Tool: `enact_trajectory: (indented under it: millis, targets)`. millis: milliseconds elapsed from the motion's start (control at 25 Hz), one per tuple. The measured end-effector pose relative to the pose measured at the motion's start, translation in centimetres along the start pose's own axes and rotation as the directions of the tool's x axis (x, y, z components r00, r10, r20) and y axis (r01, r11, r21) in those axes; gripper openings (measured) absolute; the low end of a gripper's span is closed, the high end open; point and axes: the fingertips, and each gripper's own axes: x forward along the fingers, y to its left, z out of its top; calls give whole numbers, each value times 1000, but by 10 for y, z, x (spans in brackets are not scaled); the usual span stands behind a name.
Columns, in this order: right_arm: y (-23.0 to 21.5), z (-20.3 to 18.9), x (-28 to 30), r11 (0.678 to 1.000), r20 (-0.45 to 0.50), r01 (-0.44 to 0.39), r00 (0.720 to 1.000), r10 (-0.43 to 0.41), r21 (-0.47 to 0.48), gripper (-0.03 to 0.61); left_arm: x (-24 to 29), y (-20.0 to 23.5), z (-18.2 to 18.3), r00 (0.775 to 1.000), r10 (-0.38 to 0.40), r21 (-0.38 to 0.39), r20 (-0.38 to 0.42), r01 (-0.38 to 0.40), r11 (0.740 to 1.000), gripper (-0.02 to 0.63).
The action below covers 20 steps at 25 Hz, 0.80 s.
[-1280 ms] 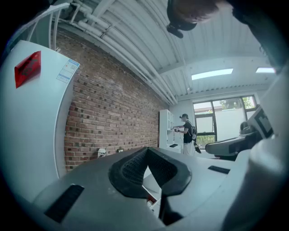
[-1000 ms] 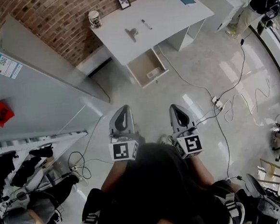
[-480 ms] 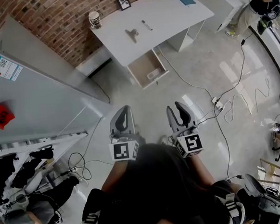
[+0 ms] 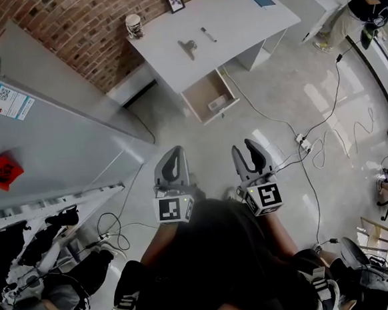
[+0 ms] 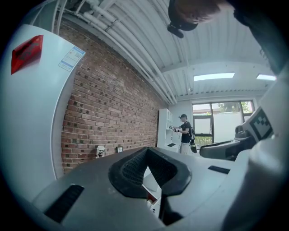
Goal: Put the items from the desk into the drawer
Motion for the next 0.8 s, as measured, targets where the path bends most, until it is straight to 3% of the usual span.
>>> enact_trajectory:
  millis: [440, 800]
  targets:
    - [33, -3, 44, 997, -9, 74, 997, -74, 10, 129, 6, 45, -9, 994, -103, -26, -36, 102, 994, 0]
    - [22, 3, 70, 995, -3, 96, 995, -96, 6, 129, 22, 60, -13, 995, -95, -52, -43, 93, 994, 0]
